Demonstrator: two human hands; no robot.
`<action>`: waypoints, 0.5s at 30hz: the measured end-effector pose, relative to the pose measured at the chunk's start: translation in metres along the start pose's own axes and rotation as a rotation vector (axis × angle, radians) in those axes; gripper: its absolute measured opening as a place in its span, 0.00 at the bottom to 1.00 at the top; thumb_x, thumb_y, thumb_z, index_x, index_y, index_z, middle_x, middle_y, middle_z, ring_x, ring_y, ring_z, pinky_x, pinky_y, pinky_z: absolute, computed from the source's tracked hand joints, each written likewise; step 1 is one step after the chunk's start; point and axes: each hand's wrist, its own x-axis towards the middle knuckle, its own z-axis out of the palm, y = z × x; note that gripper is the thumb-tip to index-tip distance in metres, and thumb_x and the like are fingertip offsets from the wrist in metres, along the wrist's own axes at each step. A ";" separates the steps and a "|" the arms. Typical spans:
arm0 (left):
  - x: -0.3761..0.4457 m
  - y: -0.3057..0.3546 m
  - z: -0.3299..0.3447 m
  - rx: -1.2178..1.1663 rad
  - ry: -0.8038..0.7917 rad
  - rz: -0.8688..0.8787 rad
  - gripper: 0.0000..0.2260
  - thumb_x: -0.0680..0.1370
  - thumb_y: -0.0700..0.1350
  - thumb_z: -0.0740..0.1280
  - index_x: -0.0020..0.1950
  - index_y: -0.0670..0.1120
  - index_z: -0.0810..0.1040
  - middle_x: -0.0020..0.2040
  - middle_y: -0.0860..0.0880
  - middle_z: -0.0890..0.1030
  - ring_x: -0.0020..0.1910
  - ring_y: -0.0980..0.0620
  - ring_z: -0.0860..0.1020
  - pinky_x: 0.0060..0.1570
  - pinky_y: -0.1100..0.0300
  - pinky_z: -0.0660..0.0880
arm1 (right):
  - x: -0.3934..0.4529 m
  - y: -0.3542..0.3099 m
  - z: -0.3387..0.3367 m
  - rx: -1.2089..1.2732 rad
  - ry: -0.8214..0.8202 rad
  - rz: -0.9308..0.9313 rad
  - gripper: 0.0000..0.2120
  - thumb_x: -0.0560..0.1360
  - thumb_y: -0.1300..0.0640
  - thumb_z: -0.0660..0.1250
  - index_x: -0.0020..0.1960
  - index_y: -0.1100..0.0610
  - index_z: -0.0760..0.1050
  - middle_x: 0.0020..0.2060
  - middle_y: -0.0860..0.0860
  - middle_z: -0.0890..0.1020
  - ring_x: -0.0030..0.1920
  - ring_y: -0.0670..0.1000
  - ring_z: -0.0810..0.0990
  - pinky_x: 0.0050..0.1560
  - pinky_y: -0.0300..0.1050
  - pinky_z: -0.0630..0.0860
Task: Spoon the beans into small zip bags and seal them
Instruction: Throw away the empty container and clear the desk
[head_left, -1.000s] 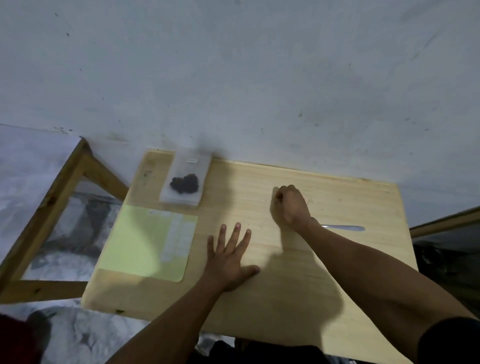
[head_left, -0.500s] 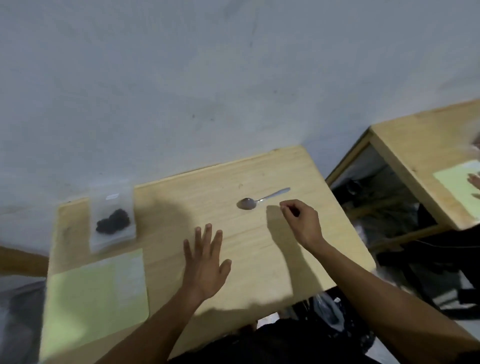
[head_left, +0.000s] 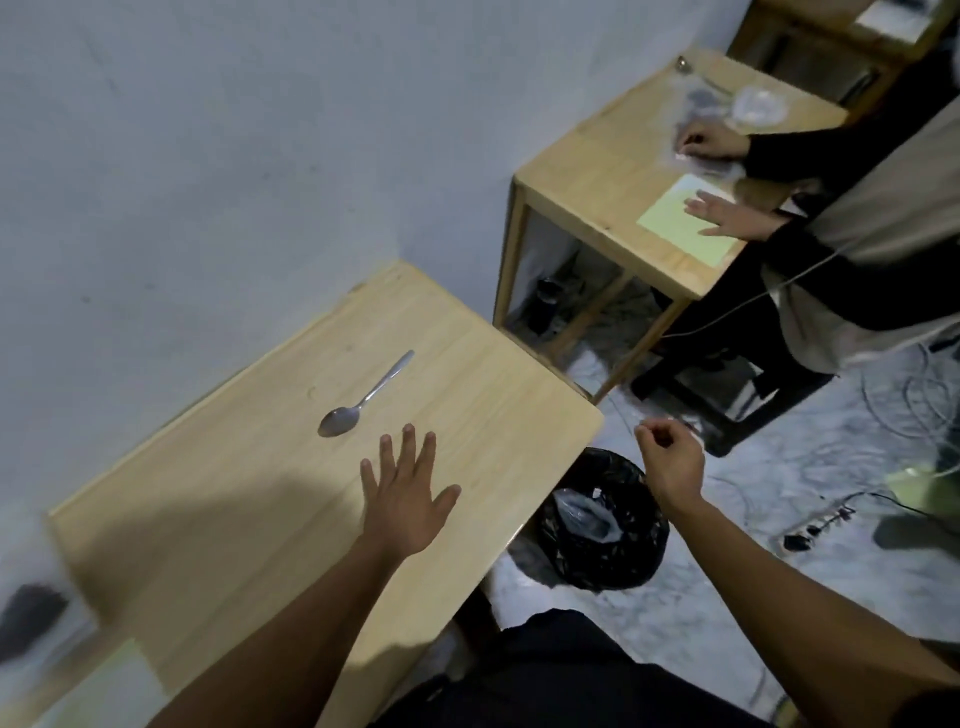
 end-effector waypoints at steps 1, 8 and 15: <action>0.000 0.001 0.000 0.005 0.001 0.000 0.40 0.71 0.71 0.36 0.80 0.53 0.41 0.80 0.49 0.37 0.78 0.40 0.36 0.73 0.36 0.41 | 0.000 0.011 -0.003 -0.021 -0.009 0.040 0.07 0.77 0.57 0.68 0.50 0.60 0.80 0.43 0.55 0.81 0.44 0.53 0.78 0.48 0.46 0.74; 0.001 -0.005 -0.001 0.015 0.014 0.026 0.41 0.71 0.72 0.37 0.80 0.53 0.40 0.80 0.49 0.38 0.78 0.41 0.38 0.74 0.37 0.43 | -0.003 0.059 -0.010 -0.124 -0.059 0.226 0.12 0.77 0.56 0.68 0.58 0.61 0.78 0.52 0.60 0.83 0.54 0.62 0.80 0.58 0.54 0.76; 0.001 -0.009 0.000 -0.007 0.014 0.041 0.40 0.72 0.72 0.40 0.80 0.54 0.41 0.79 0.50 0.37 0.78 0.42 0.38 0.74 0.37 0.44 | -0.002 0.055 -0.008 -0.103 -0.059 0.206 0.16 0.80 0.54 0.61 0.66 0.58 0.73 0.62 0.60 0.79 0.59 0.60 0.78 0.61 0.54 0.73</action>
